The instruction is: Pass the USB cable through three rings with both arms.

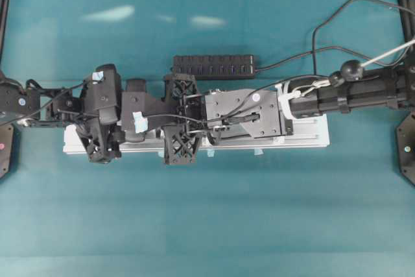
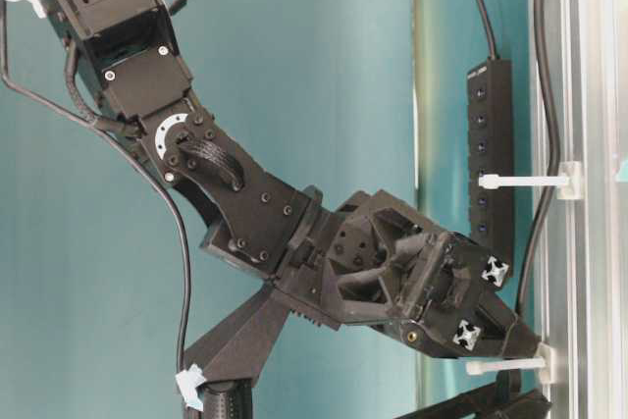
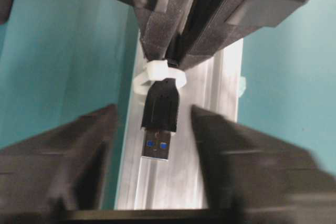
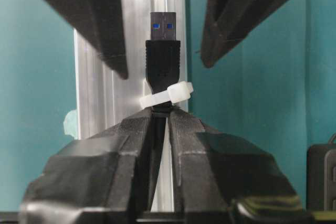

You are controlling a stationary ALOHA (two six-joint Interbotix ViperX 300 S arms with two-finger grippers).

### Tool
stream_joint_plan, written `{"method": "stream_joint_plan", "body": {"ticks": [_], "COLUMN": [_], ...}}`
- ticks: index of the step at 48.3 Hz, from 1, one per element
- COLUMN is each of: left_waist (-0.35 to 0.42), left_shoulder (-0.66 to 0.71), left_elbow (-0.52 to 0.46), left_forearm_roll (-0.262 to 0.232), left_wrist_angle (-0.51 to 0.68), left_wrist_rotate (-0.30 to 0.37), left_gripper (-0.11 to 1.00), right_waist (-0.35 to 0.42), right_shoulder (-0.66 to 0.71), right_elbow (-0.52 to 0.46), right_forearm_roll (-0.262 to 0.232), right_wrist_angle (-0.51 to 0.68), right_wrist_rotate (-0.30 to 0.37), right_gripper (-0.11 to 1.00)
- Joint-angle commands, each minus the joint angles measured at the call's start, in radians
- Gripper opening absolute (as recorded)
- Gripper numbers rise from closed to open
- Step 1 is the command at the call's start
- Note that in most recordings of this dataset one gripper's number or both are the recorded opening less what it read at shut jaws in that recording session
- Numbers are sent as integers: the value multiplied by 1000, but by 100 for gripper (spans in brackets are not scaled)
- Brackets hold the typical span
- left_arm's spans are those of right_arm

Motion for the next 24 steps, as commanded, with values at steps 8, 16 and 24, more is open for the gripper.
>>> {"method": "stream_joint_plan", "body": {"ticks": [8,16,24], "left_waist": [0,0,0], "left_shoulder": [-6,-6,-9], "left_elbow": [-12,-12,-11], "left_forearm_roll": [2,2,2], "left_wrist_angle": [-9,-5,-3], "left_wrist_rotate": [9,11,9], "left_gripper": [22,22,22], "right_waist": [3,5,8], "right_shoulder": [-20,-20,-20], "right_elbow": [-6,-5,-6], "right_forearm_roll": [2,3,3], "right_wrist_angle": [-8,-2,0], "right_wrist_rotate": [0,2,2], "right_gripper": [-8,-8,-8]}}
